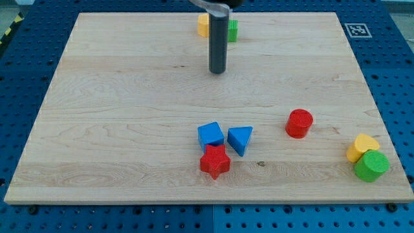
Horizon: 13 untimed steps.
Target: Push the green circle and the yellow heart to the top of the red circle
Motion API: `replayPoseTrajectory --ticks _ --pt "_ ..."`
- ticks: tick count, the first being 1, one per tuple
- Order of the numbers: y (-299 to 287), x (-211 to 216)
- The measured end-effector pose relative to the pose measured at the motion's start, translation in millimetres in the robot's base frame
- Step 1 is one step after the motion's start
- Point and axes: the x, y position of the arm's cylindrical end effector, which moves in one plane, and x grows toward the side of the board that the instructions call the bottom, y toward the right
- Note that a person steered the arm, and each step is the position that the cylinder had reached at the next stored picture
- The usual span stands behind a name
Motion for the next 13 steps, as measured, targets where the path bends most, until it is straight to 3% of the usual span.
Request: replayPoseTrajectory --ticks 2,5,11,13 --pt "2 82" --pt "51 94" --pt "129 188" --pt "189 227"
